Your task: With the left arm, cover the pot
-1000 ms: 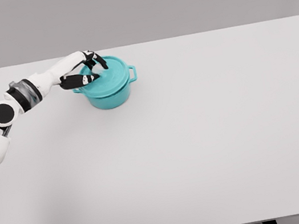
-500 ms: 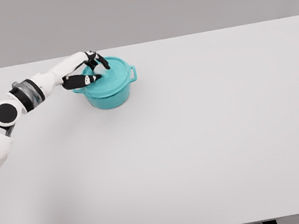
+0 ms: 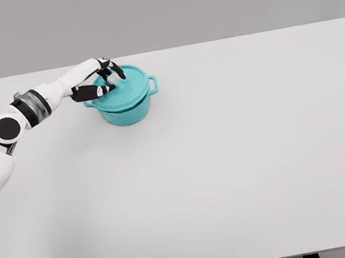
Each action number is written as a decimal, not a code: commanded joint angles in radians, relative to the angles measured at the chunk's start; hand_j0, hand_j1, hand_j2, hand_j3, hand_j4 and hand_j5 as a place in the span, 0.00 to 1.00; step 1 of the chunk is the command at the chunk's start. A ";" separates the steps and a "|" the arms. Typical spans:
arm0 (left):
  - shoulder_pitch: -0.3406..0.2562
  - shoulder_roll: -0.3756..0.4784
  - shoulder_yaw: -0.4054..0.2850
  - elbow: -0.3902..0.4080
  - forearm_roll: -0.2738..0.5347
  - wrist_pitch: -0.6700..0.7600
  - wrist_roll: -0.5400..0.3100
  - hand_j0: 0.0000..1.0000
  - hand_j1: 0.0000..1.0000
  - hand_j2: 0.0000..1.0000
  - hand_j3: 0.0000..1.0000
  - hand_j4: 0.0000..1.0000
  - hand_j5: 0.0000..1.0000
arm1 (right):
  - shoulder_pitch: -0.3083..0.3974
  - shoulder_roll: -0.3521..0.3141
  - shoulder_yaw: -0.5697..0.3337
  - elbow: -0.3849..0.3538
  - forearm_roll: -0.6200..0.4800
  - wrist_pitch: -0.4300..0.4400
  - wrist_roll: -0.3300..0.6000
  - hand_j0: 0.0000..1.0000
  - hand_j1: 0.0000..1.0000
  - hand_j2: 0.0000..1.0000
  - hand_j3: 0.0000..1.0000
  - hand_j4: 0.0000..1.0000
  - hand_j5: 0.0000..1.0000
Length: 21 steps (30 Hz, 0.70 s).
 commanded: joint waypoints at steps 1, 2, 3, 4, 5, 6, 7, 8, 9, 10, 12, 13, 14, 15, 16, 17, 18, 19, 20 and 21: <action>0.002 0.000 0.001 0.001 0.005 0.001 0.000 0.51 0.51 0.51 0.51 0.51 0.51 | 0.000 0.000 0.000 -0.001 0.001 -0.001 0.000 1.00 1.00 1.00 1.00 1.00 1.00; 0.000 0.000 0.001 0.001 0.005 0.001 0.000 0.51 0.51 0.51 0.51 0.51 0.51 | 0.000 0.000 0.000 0.001 0.001 -0.001 0.000 1.00 1.00 1.00 1.00 1.00 1.00; 0.000 0.000 0.001 0.001 0.005 0.001 0.000 0.51 0.51 0.51 0.51 0.51 0.51 | 0.000 0.000 0.000 -0.001 0.001 -0.001 0.000 1.00 1.00 1.00 1.00 1.00 1.00; 0.000 0.002 0.001 0.001 0.005 0.001 0.000 0.51 0.51 0.51 0.51 0.51 0.51 | 0.000 0.000 0.000 0.001 0.001 -0.001 0.000 1.00 1.00 1.00 1.00 1.00 1.00; 0.000 0.000 0.001 0.001 0.005 0.001 0.000 0.51 0.51 0.51 0.51 0.51 0.51 | 0.000 0.000 0.000 0.001 0.001 -0.001 0.000 1.00 1.00 1.00 1.00 1.00 1.00; 0.000 0.000 0.001 0.001 0.005 0.001 0.000 0.51 0.51 0.51 0.51 0.51 0.51 | 0.000 0.000 0.000 -0.001 0.001 -0.001 0.000 1.00 1.00 1.00 1.00 1.00 1.00; 0.000 0.000 0.001 0.001 0.005 0.001 0.000 0.51 0.51 0.51 0.51 0.51 0.51 | 0.000 0.000 0.000 0.001 0.001 -0.001 0.000 1.00 1.00 1.00 1.00 1.00 1.00; 0.000 0.000 0.001 0.001 0.005 0.001 0.000 0.51 0.51 0.51 0.51 0.51 0.51 | 0.000 0.000 0.000 0.001 0.001 -0.001 0.000 1.00 1.00 1.00 1.00 1.00 1.00; 0.000 0.000 0.001 0.001 0.004 0.001 0.000 0.53 0.53 0.53 0.53 0.53 0.53 | 0.000 0.000 0.000 0.001 0.001 -0.001 0.000 1.00 1.00 1.00 1.00 1.00 1.00; 0.000 0.000 0.001 0.001 0.005 0.001 0.000 0.55 0.55 0.55 0.55 0.55 0.55 | 0.000 0.000 0.000 0.001 0.001 -0.001 0.000 1.00 1.00 1.00 1.00 1.00 1.00; 0.000 0.000 0.001 0.001 0.005 0.001 0.000 0.60 0.60 0.60 0.60 0.60 0.60 | 0.000 0.000 0.000 -0.001 0.001 -0.001 0.000 1.00 1.00 1.00 1.00 1.00 1.00; 0.000 0.000 0.001 0.001 0.005 0.001 0.000 0.60 0.60 0.60 0.60 0.60 0.60 | 0.000 0.000 0.000 -0.001 0.001 -0.001 0.000 1.00 1.00 1.00 1.00 1.00 1.00; 0.000 0.002 0.001 0.001 0.005 0.001 0.000 0.61 0.61 0.61 0.61 0.61 0.61 | 0.000 0.000 0.000 -0.001 0.001 -0.001 0.000 1.00 1.00 1.00 1.00 1.00 1.00; 0.000 0.000 0.001 0.001 0.004 0.001 0.002 0.62 0.62 0.62 0.62 0.62 0.62 | 0.000 0.000 0.000 0.001 0.001 -0.001 0.000 1.00 1.00 1.00 1.00 1.00 1.00; 0.000 0.002 0.001 0.003 0.004 0.001 0.002 0.62 0.62 0.62 0.62 0.62 0.62 | 0.000 0.000 0.000 0.001 0.001 -0.001 0.000 1.00 1.00 1.00 1.00 1.00 1.00; 0.000 0.002 0.001 0.003 0.004 0.001 0.002 0.64 0.64 0.64 0.64 0.64 0.64 | 0.000 0.000 0.000 0.001 0.001 -0.001 0.000 1.00 1.00 1.00 1.00 1.00 1.00; 0.000 0.002 0.001 0.003 0.004 0.001 0.002 0.64 0.64 0.64 0.64 0.64 0.64 | 0.000 0.000 0.000 -0.001 0.001 -0.001 0.000 1.00 1.00 1.00 1.00 1.00 1.00; 0.000 0.000 0.003 0.007 0.004 0.001 0.002 0.65 0.65 0.65 0.65 0.65 0.65 | 0.000 0.000 0.000 -0.001 0.001 -0.001 0.000 1.00 1.00 1.00 1.00 1.00 1.00; 0.000 0.000 0.003 0.012 0.004 0.001 0.002 0.67 0.67 0.67 0.67 0.67 0.67 | 0.000 0.000 0.000 0.001 0.001 -0.001 0.000 1.00 1.00 1.00 1.00 1.00 1.00; 0.000 0.000 0.003 0.012 0.004 0.001 0.002 0.68 0.68 0.68 0.68 0.68 0.68 | 0.000 0.000 0.000 0.001 0.001 -0.001 0.000 1.00 1.00 1.00 1.00 1.00 1.00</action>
